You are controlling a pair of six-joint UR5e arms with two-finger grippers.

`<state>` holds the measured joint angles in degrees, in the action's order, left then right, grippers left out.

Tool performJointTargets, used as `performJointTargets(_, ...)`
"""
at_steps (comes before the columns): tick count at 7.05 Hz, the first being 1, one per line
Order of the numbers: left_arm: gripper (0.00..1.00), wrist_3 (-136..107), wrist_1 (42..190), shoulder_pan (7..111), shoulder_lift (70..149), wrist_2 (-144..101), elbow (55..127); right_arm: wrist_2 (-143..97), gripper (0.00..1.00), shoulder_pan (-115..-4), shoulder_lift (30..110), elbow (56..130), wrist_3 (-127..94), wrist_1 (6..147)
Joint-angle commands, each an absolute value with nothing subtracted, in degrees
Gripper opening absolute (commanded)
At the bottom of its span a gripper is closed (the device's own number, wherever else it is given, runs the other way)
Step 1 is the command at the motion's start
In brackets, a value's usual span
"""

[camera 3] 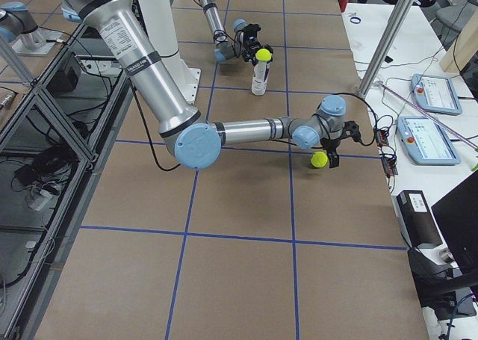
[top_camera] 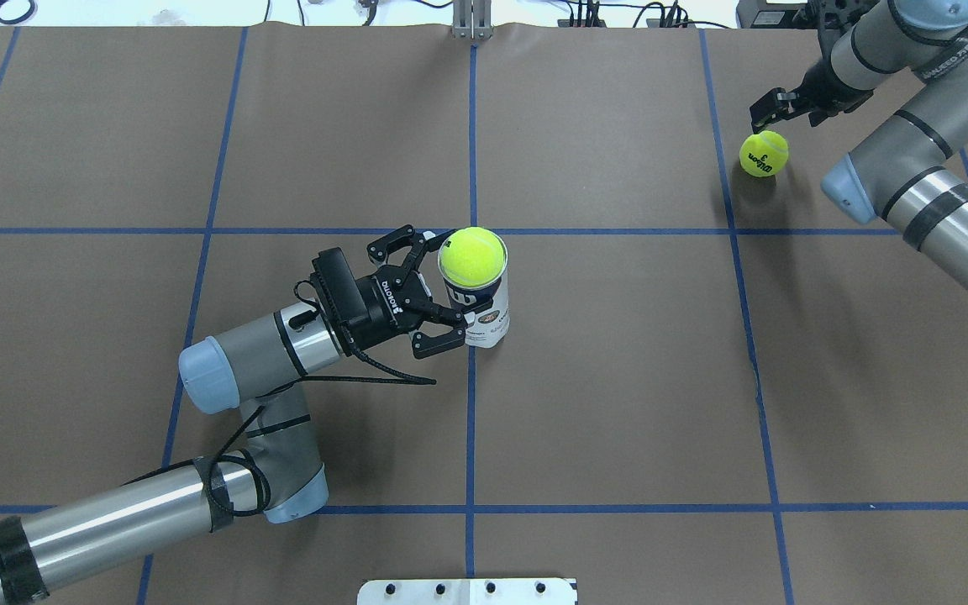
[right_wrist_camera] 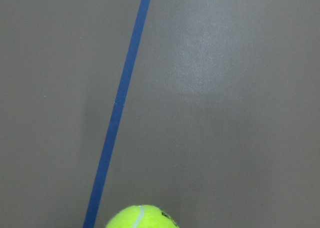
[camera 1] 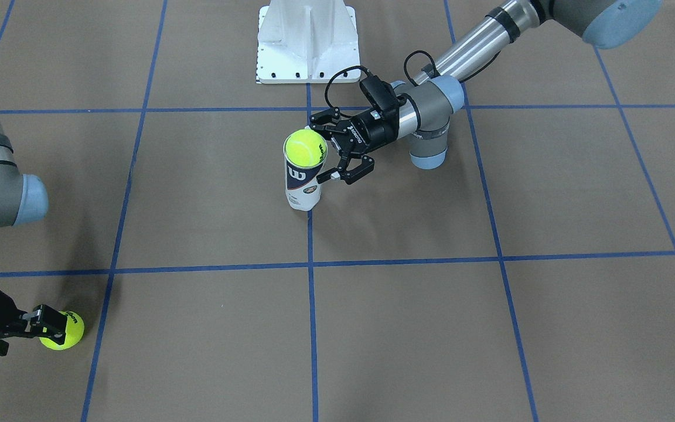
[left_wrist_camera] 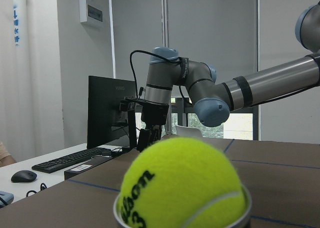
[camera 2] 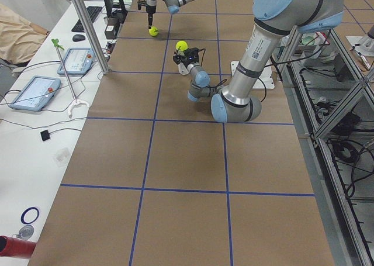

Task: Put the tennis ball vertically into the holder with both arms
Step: 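Lower the right gripper and grasp the second yellow tennis ball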

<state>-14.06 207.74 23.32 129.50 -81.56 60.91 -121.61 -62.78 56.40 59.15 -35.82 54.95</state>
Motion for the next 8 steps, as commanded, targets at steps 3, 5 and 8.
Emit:
performJointTargets(3, 0.98, -14.1, 207.7, 23.3, 129.5, -81.6, 60.9, -122.0, 0.99, -60.2, 56.6, 58.8, -40.4, 52.6)
performJointTargets(5, 0.98, -14.1, 207.8, 23.3, 129.5, -81.6, 60.8, -120.8, 0.99, -58.7, 57.1, 59.0, -40.3, 52.6)
performJointTargets(8, 0.98, -14.1, 207.7, 23.3, 129.6, -81.6, 60.8, -118.1, 0.61, -57.7, 58.7, 59.2, -39.1, 52.6)
